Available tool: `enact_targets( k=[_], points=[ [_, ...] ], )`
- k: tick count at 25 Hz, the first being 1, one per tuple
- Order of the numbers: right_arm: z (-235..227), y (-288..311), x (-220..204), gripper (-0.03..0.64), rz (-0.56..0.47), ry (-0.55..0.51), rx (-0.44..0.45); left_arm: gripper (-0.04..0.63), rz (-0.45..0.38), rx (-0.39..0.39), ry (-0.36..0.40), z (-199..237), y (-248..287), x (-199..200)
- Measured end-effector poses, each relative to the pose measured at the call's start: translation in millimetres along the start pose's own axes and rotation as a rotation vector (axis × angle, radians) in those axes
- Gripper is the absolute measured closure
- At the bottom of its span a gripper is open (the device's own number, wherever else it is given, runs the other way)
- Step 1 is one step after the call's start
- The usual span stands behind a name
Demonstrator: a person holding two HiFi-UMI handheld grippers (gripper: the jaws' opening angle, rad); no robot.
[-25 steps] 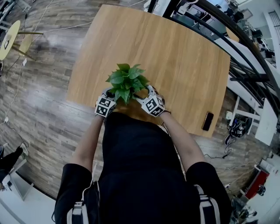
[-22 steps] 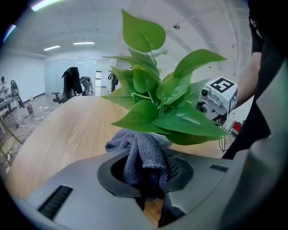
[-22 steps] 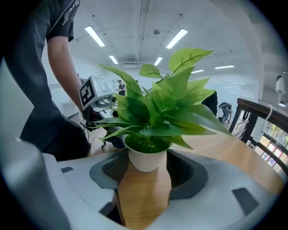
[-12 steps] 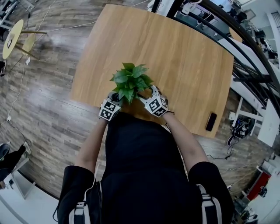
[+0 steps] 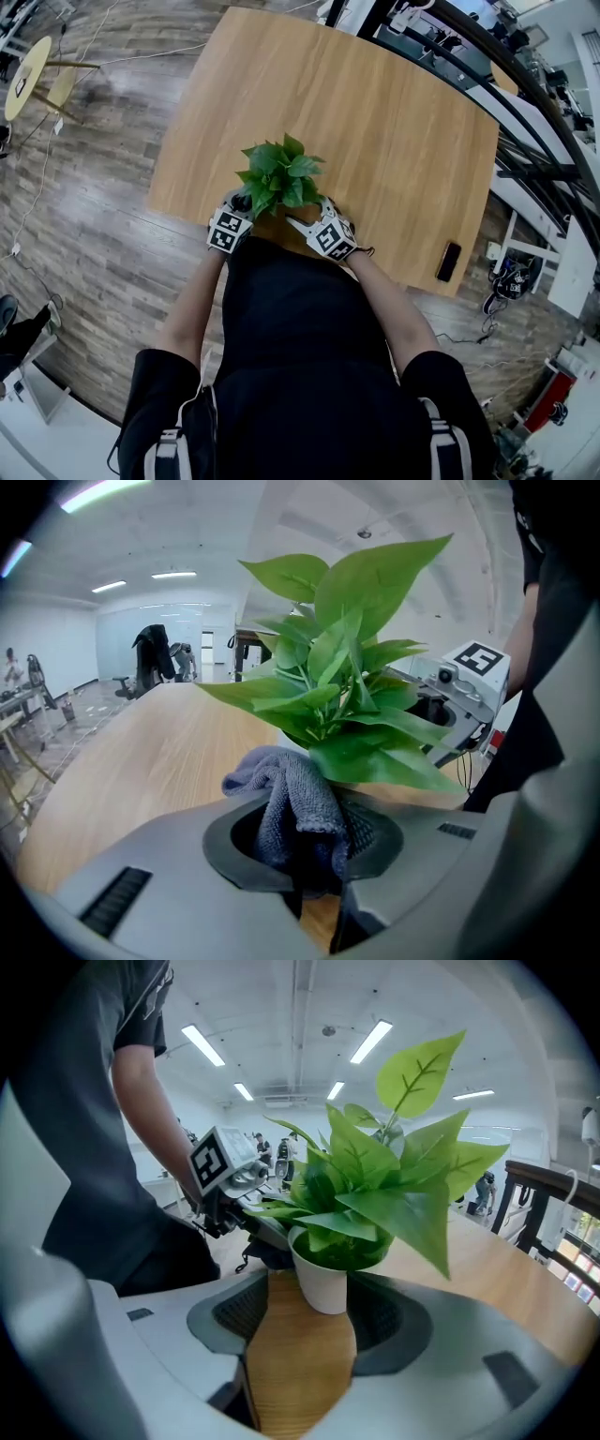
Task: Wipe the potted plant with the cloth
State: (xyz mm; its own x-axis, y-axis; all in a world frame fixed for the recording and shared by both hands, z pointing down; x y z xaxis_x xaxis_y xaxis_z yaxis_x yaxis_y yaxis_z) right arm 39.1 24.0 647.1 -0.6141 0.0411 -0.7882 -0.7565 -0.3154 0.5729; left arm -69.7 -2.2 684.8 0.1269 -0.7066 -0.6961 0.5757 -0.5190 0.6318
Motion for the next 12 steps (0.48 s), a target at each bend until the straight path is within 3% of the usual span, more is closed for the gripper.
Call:
enact_targets(
  k=[2, 6, 12],
  points=[
    [0, 0, 0, 0.370, -0.003, -0.003, 0.010, 0.480, -0.016, 0.007, -0.024, 3, -2, 4],
    [-23, -1, -8, 0.370, 0.038, 0.018, -0.079, 0.480, -0.025, 0.016, -0.053, 3, 0, 8],
    [-32, 9, 1, 0.370, 0.034, -0.035, -0.055, 0.480, 0.005, 0.021, -0.010, 7, 3, 4]
  ],
)
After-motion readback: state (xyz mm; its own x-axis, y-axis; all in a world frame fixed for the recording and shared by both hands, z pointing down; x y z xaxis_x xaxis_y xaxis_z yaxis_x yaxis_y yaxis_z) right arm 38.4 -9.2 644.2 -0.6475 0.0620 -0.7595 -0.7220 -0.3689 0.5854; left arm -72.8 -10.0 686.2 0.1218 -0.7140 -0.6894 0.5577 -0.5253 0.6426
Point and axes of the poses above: the fingertips, and each gripper's own axes: y forward along the fingers, z to its left, x out of its top, the point moved 2 cm from there along -y, backward along the fingers, and after that the axes turned 15 degrees about -y, right-handed, at the moved point
